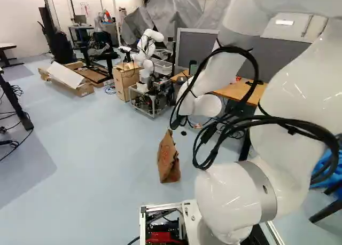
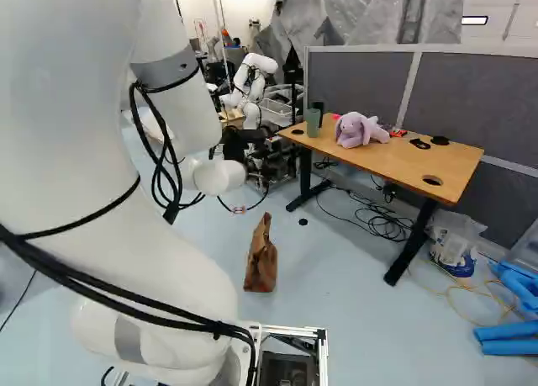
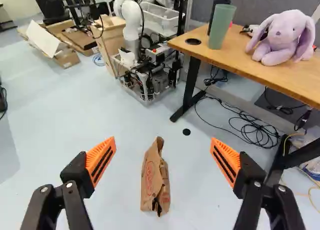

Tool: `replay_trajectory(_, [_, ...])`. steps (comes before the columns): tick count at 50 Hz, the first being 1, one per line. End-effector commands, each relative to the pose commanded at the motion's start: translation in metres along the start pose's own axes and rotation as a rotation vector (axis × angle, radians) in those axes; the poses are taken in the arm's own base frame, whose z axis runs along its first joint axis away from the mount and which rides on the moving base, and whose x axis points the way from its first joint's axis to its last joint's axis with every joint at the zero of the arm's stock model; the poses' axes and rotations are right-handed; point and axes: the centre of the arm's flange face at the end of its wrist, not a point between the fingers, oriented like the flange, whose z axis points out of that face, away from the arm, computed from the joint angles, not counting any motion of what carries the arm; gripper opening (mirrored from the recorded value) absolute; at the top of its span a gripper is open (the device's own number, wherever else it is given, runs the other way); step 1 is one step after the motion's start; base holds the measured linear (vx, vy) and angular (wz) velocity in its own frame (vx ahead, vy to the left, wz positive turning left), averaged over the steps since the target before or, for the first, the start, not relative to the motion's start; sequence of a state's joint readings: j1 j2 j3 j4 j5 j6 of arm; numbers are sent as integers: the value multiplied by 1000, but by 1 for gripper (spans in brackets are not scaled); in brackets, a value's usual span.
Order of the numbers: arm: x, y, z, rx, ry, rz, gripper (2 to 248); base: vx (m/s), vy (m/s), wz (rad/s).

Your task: Pick up the bag on the ground and place it on the table

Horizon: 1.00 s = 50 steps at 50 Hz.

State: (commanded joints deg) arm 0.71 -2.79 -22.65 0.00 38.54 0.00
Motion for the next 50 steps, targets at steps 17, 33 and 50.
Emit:
replay_trajectory(17, [-5,-3,41,6,-163,-4,247,0,0,0])
replay_trajectory(33, [-14,-7,81,11,-313,-10,247,0,0,0])
replay_trajectory(50, [-24,-11,121,17,-459,-17,247,0,0,0])
